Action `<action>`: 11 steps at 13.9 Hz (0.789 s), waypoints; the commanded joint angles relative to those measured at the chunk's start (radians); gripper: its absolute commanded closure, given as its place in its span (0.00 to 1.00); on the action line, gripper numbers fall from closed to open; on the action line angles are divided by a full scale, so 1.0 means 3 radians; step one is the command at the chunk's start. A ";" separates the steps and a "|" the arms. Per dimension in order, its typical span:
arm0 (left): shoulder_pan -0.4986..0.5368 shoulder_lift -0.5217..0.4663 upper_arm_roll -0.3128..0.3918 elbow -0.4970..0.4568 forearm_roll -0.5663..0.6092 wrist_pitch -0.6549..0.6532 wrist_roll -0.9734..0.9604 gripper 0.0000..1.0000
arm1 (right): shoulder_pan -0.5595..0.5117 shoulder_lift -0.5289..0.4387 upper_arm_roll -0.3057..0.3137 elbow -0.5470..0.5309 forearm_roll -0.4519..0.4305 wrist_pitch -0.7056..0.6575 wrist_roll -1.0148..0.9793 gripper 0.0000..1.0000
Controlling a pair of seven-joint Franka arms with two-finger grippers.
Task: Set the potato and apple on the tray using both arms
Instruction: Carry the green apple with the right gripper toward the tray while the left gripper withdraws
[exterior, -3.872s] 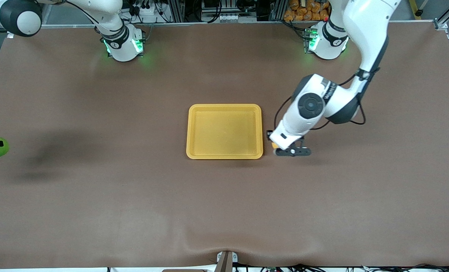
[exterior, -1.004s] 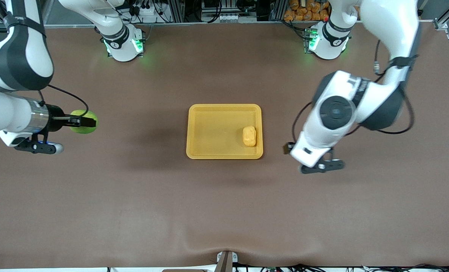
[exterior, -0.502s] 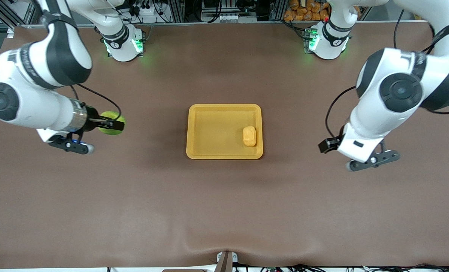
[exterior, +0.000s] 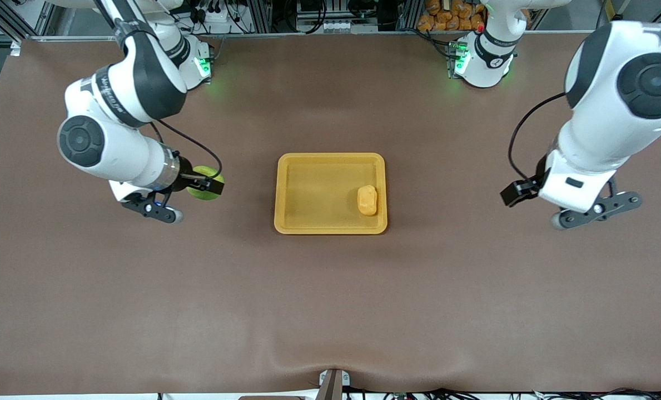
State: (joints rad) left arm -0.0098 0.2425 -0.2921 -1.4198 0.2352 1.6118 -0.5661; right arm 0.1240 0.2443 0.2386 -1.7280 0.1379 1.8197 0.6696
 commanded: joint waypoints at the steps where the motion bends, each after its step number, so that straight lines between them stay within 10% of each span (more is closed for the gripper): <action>1: 0.0165 -0.0199 -0.0023 -0.0053 -0.0007 -0.0202 0.0331 0.00 | 0.0067 -0.0088 0.0033 -0.0217 -0.0005 0.0248 0.0191 1.00; 11: -0.0003 -0.0854 0.0611 -0.0538 -0.0467 -0.0280 0.1115 0.00 | 0.0506 0.0080 0.0074 -0.0513 -0.0035 0.1035 0.0641 1.00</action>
State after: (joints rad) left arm 0.0081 0.0631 -0.1374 -1.5010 0.1202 1.5257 -0.2565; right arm 0.2437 0.2644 0.2618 -1.8454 0.1378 2.0662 0.8119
